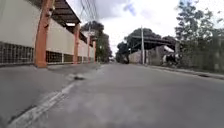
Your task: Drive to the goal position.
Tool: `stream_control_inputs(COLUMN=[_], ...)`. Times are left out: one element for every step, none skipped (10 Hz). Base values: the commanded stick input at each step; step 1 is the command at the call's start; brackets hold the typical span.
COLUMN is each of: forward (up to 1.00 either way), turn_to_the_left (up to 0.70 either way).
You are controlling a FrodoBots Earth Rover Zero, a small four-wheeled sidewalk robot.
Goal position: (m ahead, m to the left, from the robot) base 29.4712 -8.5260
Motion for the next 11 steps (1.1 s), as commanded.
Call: stream_control_inputs(forward=[1.00, 1.00, 1.00, 1.00, 1.00, 1.00, 1.00, 1.00, 1.00, 1.00, 1.00], turn_to_the_left=[0.00, 0.00, 0.00, 0.00, 0.00, 0.00, 0.00, 0.00, 0.00, 0.00, 0.00])
